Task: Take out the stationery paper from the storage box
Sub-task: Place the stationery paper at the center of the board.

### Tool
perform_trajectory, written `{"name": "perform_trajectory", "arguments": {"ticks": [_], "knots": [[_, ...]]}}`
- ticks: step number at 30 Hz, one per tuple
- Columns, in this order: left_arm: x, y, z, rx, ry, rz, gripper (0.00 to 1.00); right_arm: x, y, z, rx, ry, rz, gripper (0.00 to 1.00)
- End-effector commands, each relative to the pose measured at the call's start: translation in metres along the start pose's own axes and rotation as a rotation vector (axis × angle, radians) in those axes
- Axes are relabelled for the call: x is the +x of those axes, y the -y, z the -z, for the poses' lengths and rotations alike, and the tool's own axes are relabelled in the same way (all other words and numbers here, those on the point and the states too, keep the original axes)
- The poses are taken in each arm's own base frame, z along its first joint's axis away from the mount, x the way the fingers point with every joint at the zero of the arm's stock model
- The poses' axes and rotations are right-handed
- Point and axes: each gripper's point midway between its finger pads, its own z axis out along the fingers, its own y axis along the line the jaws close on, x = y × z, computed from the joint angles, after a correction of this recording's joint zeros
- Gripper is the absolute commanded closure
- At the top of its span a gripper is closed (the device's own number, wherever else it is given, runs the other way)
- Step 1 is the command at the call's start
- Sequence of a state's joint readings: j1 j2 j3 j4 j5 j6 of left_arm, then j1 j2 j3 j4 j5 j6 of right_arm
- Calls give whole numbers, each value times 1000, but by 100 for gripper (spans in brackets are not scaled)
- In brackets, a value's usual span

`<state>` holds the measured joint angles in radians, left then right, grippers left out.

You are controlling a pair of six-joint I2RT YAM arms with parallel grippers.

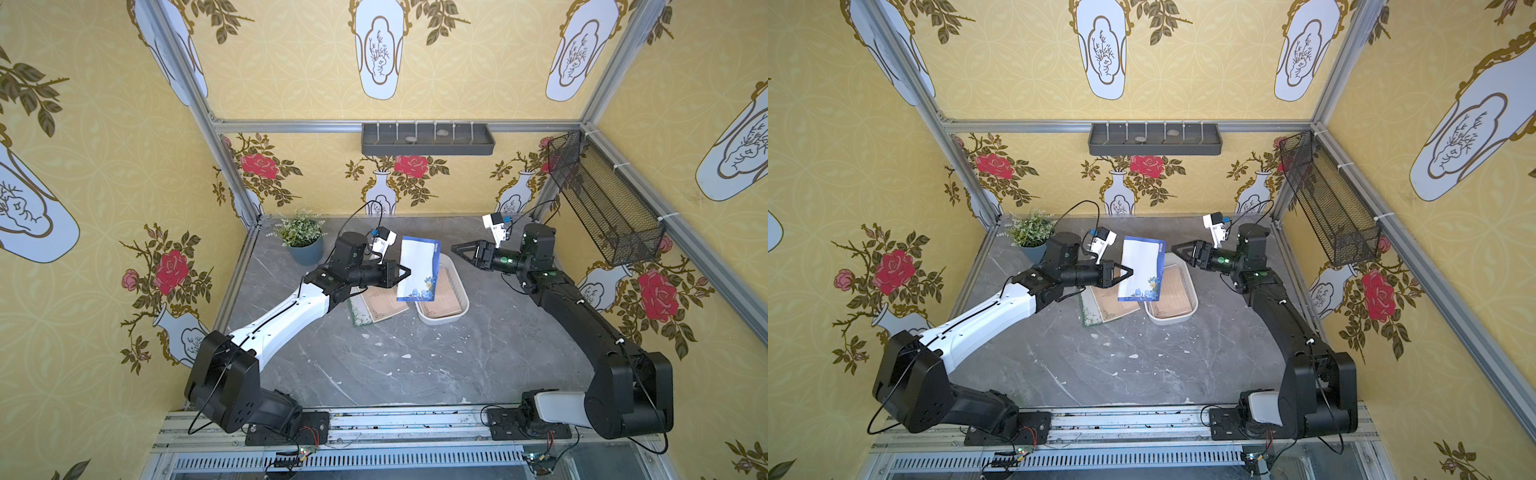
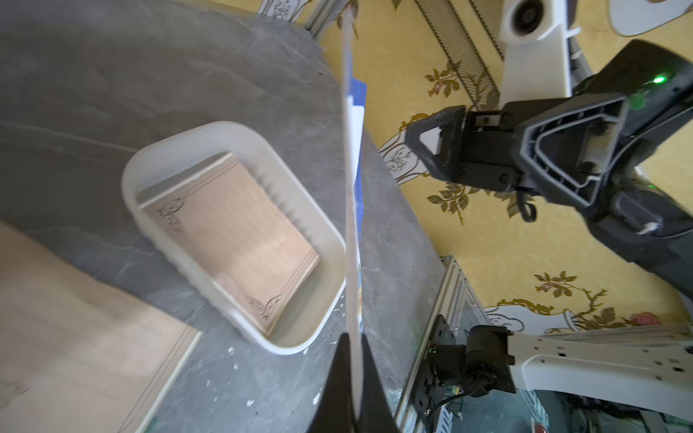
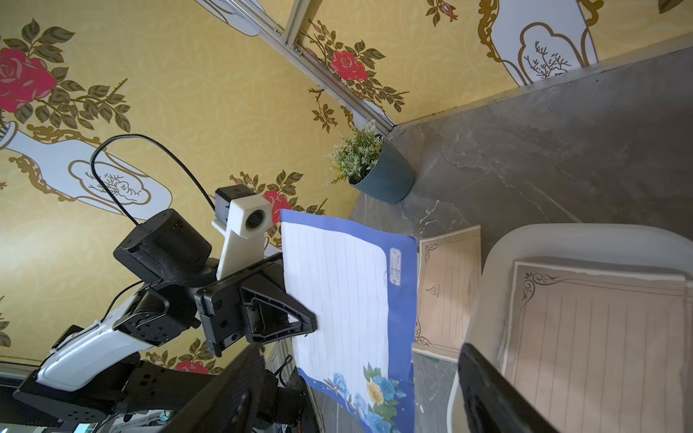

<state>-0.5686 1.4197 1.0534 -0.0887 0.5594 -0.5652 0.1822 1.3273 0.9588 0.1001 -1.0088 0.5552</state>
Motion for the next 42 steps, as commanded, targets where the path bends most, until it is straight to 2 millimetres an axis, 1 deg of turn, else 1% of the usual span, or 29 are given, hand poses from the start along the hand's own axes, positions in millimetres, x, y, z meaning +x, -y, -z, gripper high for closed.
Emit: {"name": "perform_trajectory", "arguments": {"ticks": [1,5,6,7,11,17,22,24,26,28,29,32,34,36,37,39,42], "knots": [[19,-43,18,-179,5,42,100,1,2,0,9,2,12,19],[38,-91,46,-283,62,195,100,3,6,-1,11,0,6,18],[39,-105,54,-304,82,233,100,3,7,-2,11,-2,3,18],[44,-114,58,-316,92,262,100,3,9,-3,11,-4,-1,18],[58,-134,68,-359,111,318,100,4,15,-8,12,-20,-19,18],[67,-161,72,-405,145,389,100,10,19,-17,16,-44,-29,18],[85,-190,64,-467,100,436,100,14,24,-23,33,-66,-36,18],[91,-199,60,-488,72,445,100,15,24,-24,42,-72,-33,18],[96,-205,58,-509,51,451,100,16,28,-27,68,-80,-29,18],[99,-212,60,-548,44,457,99,17,39,-29,149,-83,-27,18],[100,-214,62,-568,42,455,96,19,47,-30,202,-89,-30,18],[100,-219,73,-637,42,447,75,25,67,-34,322,-119,-37,19],[100,-220,81,-681,46,439,59,30,84,-36,409,-148,-42,19],[100,-221,90,-727,49,432,38,38,98,-40,486,-191,-38,20],[100,-222,94,-746,51,430,29,43,103,-43,525,-215,-31,21],[100,-221,102,-778,53,420,21,50,112,-49,594,-253,-8,21],[102,-222,116,-843,50,421,17,57,133,-52,739,-291,12,21]]}}
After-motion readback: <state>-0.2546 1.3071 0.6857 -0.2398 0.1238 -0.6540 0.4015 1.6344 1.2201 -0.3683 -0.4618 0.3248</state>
